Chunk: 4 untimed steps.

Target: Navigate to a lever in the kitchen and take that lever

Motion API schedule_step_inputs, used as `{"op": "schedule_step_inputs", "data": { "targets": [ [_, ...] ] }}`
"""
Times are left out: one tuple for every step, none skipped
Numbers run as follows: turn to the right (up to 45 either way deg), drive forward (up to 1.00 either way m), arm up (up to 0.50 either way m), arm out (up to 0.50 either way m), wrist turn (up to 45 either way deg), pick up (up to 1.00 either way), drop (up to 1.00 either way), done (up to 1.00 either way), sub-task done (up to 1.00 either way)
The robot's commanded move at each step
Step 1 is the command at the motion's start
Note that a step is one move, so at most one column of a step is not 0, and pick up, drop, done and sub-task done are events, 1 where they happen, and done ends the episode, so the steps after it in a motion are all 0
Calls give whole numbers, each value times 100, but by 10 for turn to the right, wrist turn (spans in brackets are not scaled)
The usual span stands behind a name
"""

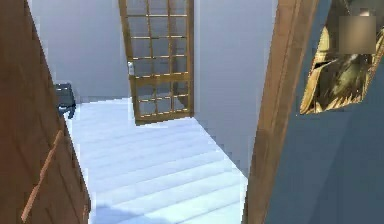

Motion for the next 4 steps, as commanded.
{"op": "schedule_step_inputs", "data": {
  "targets": [
    [-210, 0, 0, 0, 0, 0, 0, 0, 0],
    [0, 10, 0, 0, 0, 0, 0, 0, 0],
    [0, 100, 0, 0, 0, 0, 0, 0, 0],
    [60, 0, 0, 0, 0, 0, 0, 0, 0]
  ]
}}
